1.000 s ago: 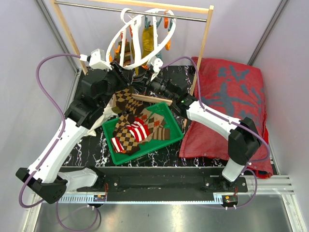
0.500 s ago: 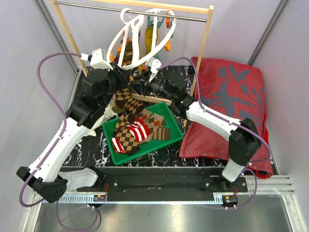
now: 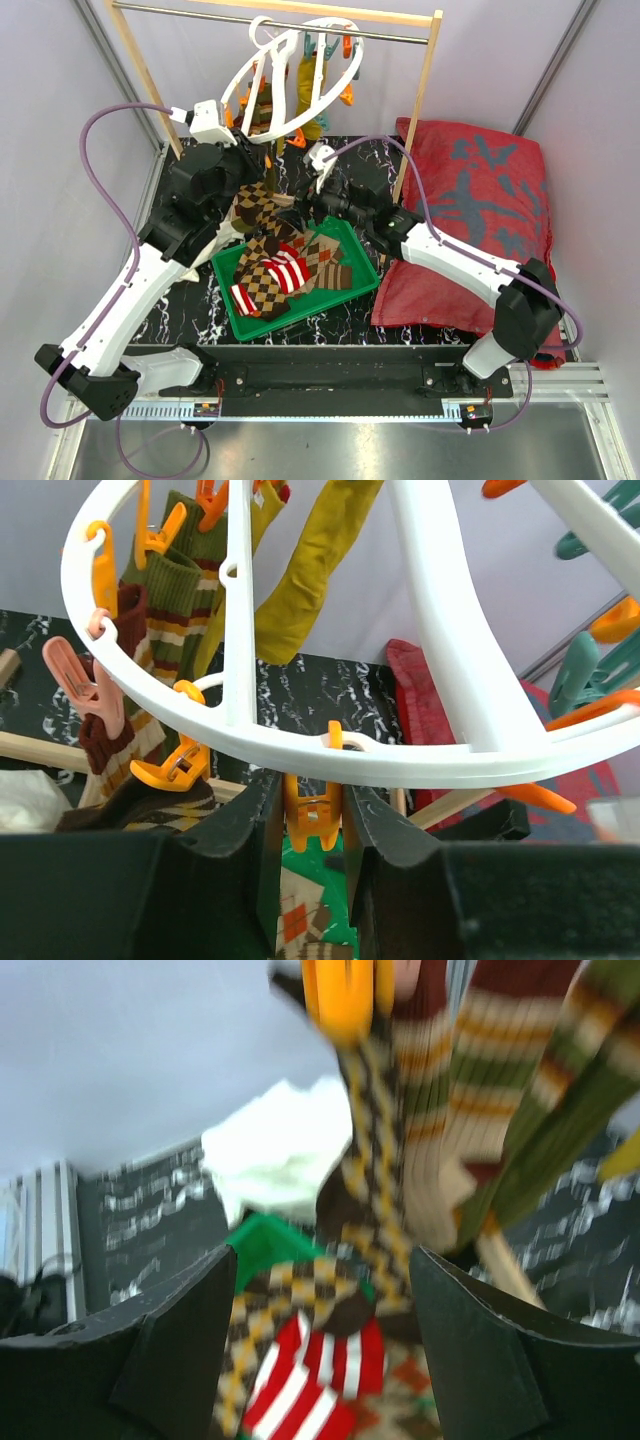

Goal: Clip the socks to the hanger
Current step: Open the clamp at the hanger, then pick up the sock from the bin.

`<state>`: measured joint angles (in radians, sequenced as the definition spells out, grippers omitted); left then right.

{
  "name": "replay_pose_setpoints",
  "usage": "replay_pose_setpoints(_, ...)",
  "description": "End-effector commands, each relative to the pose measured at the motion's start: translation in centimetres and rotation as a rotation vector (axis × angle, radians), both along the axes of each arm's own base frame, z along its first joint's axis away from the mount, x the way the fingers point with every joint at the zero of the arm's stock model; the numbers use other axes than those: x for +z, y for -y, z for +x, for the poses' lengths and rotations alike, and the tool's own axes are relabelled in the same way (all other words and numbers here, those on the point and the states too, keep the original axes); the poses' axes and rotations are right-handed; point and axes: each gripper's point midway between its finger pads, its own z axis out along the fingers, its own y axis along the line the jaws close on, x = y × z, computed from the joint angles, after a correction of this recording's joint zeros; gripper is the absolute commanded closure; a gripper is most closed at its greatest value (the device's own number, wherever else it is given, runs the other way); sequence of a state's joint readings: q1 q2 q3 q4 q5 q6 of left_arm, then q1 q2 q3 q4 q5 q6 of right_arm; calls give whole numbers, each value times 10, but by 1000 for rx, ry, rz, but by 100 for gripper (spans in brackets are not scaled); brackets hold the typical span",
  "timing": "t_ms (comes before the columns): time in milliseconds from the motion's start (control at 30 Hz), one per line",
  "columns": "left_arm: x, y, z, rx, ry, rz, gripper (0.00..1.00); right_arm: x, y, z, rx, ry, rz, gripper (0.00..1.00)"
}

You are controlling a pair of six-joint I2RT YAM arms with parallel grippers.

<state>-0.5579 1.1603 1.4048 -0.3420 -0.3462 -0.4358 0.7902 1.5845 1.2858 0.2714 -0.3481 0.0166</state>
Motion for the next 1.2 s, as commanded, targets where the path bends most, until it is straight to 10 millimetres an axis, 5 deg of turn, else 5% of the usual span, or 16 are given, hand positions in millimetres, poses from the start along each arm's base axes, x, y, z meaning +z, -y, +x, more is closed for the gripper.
replay_pose_setpoints(0, 11, -8, 4, 28, 71, 63, 100, -50, 17, -21, 0, -136, -141, 22)
replay_pose_setpoints(167, 12, -10, 5, 25, 78, 98, 100, -105, 15, -32, 44, -204, -274, 22)
replay_pose_setpoints(367, 23, -14, 2, 33, 86, 121, 100, -145, -22, -32, 94, -232, -381, 23)
replay_pose_setpoints(433, 24, -16, 1, 36, 85, 122, 100, -161, -36, -46, 147, -212, -435, 24)
replay_pose_setpoints(867, 21, -16, 0, 34, 71, 123, 100, -223, -43, -122, 298, -182, -703, 36)
replay_pose_setpoints(1167, 18, -18, -1, 41, 60, 124, 100, -258, -55, -140, 335, -194, -808, 45)
